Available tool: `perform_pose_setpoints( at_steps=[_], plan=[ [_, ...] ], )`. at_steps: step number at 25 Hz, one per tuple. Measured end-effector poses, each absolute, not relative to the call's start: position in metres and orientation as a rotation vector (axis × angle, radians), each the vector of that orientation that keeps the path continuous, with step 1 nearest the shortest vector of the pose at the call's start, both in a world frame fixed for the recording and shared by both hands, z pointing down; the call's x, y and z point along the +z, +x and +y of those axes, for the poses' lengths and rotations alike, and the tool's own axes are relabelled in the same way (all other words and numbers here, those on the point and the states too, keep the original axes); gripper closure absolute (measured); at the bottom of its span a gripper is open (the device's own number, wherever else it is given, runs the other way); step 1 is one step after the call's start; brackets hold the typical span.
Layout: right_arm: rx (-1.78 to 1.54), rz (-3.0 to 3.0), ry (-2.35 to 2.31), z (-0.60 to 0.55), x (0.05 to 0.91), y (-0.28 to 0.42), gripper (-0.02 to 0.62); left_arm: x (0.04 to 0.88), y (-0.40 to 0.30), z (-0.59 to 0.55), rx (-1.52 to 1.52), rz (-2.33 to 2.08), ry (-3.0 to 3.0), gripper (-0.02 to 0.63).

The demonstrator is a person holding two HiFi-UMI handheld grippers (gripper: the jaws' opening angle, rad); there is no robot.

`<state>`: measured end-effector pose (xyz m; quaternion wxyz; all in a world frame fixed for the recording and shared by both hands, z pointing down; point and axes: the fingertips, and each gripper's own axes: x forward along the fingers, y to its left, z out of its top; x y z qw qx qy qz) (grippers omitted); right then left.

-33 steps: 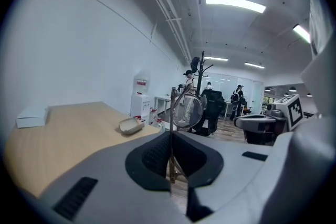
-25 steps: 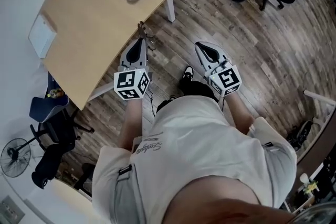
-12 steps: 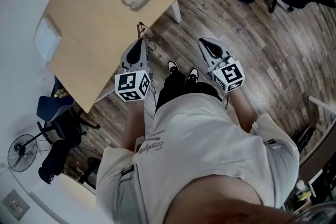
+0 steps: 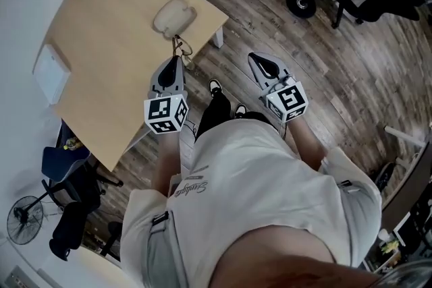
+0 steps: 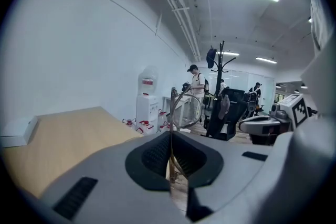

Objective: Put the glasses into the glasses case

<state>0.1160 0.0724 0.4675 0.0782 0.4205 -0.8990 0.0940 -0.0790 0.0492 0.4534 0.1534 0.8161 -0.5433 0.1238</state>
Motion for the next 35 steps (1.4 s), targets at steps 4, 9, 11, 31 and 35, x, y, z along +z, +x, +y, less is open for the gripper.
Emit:
perform_pose_setpoints(
  at_steps=[4,9,11,31,35],
  plan=[
    [0.239,-2.675,1.277,0.039,0.451,0.094,0.600,0.447,-0.100,0.015,0.308,-1.537,2.350,0.586],
    [0.216,-2.666,1.315,-0.001,0.438,0.066,0.600,0.450,-0.127,-0.031,0.273,-1.509,2.369,0.586],
    [0.209,-2.658,1.337,-0.016,0.437,0.060,0.600,0.456,-0.134,-0.049,0.263,-1.487,2.370,0.586],
    [0.275,-2.717,1.146,-0.137,0.462,0.033,0.600,0.480,-0.150,-0.145,0.350,-1.539,2.301,0.586],
    [0.231,-2.802,1.006,-0.172,0.457,0.022,0.600,0.481,-0.148,-0.159,0.393,-1.571,2.268,0.586]
  ],
)
